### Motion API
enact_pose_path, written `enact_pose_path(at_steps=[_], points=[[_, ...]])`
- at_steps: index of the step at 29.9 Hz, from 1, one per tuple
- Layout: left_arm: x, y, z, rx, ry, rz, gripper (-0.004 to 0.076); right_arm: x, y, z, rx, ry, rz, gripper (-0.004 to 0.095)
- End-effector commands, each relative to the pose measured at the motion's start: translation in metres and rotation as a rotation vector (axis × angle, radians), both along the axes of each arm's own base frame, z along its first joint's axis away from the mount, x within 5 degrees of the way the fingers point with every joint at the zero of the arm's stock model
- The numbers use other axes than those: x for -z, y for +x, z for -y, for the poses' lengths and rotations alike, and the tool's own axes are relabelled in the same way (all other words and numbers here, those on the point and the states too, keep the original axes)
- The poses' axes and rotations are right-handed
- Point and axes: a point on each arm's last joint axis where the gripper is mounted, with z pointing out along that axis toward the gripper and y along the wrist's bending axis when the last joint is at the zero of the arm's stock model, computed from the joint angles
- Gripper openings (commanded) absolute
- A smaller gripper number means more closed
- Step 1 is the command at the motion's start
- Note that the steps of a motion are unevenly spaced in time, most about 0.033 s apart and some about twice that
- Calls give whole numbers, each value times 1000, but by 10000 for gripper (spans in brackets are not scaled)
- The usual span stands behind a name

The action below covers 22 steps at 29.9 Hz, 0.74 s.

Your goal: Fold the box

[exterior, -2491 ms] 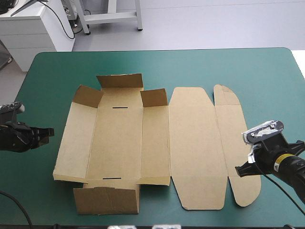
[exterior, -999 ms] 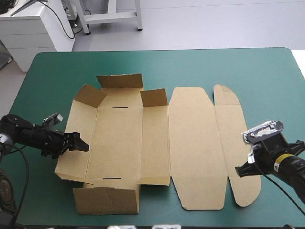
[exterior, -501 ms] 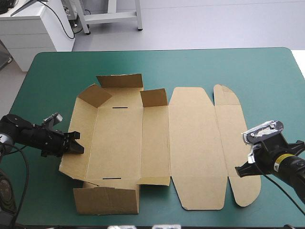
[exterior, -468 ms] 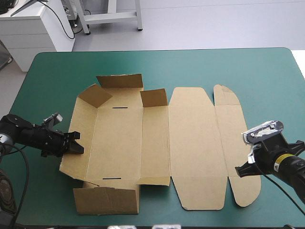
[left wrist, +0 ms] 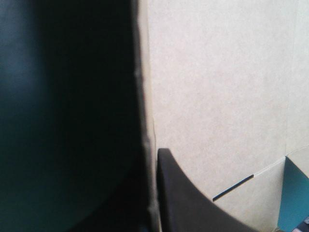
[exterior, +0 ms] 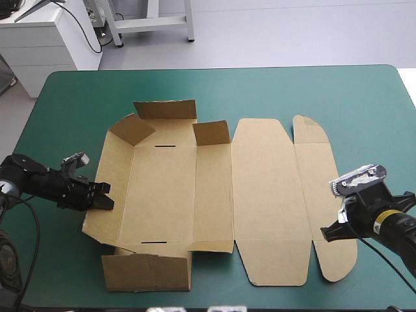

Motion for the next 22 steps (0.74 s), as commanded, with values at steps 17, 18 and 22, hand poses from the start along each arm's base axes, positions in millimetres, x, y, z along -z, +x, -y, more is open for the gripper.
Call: enact_pose_path(at_steps=[17, 18, 22], points=[[-193, 54, 119, 492, 363, 756, -7, -11, 2, 2, 11, 4, 78, -21], [-198, 55, 131, 524, 376, 789, -8, -12, 2, 3, 12, -2, 81, -21], [-207, 55, 175, 658, 520, 927, -8, -12, 2, 9, 45, -57, 76, -21]])
